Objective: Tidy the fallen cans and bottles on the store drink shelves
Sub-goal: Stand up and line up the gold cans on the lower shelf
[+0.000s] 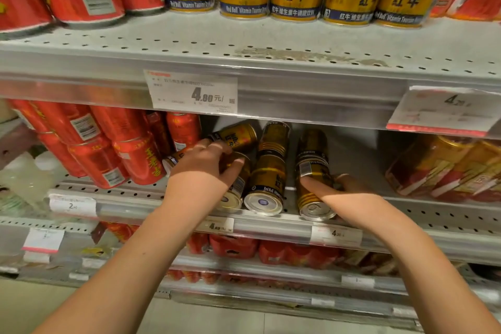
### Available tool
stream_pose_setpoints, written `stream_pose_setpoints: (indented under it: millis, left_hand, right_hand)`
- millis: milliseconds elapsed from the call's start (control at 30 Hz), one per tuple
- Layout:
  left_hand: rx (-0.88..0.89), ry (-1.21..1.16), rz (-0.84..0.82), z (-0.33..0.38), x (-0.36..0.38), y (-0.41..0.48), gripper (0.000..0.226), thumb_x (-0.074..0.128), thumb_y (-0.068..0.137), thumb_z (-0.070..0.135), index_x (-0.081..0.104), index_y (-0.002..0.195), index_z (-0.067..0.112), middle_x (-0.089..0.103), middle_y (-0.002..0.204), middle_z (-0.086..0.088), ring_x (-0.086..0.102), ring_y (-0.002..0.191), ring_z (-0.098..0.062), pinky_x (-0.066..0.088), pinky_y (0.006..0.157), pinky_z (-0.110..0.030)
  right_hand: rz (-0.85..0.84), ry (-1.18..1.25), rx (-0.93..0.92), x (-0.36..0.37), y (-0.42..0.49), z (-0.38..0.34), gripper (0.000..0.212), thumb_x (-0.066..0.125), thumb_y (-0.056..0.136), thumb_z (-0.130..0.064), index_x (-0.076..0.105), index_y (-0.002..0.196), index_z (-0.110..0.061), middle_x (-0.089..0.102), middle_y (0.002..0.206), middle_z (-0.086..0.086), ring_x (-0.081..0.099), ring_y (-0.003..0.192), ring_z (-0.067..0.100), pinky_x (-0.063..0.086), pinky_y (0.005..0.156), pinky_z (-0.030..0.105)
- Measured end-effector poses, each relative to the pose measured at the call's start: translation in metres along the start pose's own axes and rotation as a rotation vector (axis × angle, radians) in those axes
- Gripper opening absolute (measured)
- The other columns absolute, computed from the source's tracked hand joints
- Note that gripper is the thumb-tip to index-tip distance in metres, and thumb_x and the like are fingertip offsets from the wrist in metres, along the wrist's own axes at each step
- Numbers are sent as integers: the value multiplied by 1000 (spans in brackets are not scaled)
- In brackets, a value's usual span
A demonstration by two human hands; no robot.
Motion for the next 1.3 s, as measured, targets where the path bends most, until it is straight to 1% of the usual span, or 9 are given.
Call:
stream_pose_setpoints:
  millis: [100,267,400,500,667,833,967,1200,1300]
  left_hand:
    - [-23,53,-13,2,2,-1,50,51,94,65,61,128,30,63,125,-3,61,112,-25,52,86,-35]
    - [-159,164,-221,-7,19,-9,75,38,86,84,48,136,28,63,104,3,61,89,-21,47,71,-33]
    - [-226,-2,-275,-11,27,-11,77,48,79,85,51,132,29,63,104,6,60,90,-19,50,77,-34]
    - [-268,-200,-207,-18,28,-16,80,54,70,85,55,133,35,67,116,8,64,99,-17,54,84,-36]
    - [-296,-693,11,-20,24,-25,54,70,63,77,61,110,50,74,102,14,70,95,-8,56,87,-40]
    - [-273,-982,2,14,20,-17,42,77,70,64,63,105,46,72,94,29,68,85,10,50,70,-13]
    - [-253,-1060,-30,37,25,-10,24,76,87,43,63,105,35,68,82,39,64,76,19,43,58,1]
    - [-209,-1089,-74,56,26,-11,32,78,86,36,64,114,32,76,99,12,72,87,1,56,80,-22]
    - [-152,-1094,-113,62,27,-12,47,81,85,27,61,127,25,76,108,7,73,95,-3,56,77,-16]
  right_hand:
    - [1,16,-14,-2,1,0,97,53,37,-96,46,115,-39,58,103,-10,60,98,18,49,93,40]
    - [-12,105,-29,-4,2,5,104,63,44,-88,50,130,-31,61,103,-9,64,92,13,52,78,31]
    - [-23,106,-85,-12,-5,8,97,65,37,-92,50,117,-38,60,103,-14,63,96,13,51,87,34]
    - [-11,99,-160,-18,-11,4,77,61,38,-92,51,96,-43,57,94,-22,61,88,3,47,69,22]
    - [-6,194,-272,-18,-8,2,48,80,67,-62,62,108,-43,70,105,-17,69,86,-2,52,70,18]
    - [42,208,-368,-14,-9,3,64,85,68,-52,57,125,-44,69,110,-17,68,91,-4,53,71,13]
    - [56,291,-420,-12,-15,8,63,87,69,-45,58,124,-43,73,108,-17,70,96,-1,59,82,26]
    - [83,315,-463,-14,-26,16,60,84,71,-44,54,123,-39,72,109,-19,69,100,1,57,92,34]
    - [101,300,-475,-17,-29,16,56,83,73,-46,52,120,-45,71,107,-25,68,99,-2,56,88,29]
Point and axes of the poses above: each hand's wrist, its own y-axis towards the middle knuckle, its own x-axis out of the palm, z = x × y, the point moved 7 cm from there along y, towards the middle knuckle
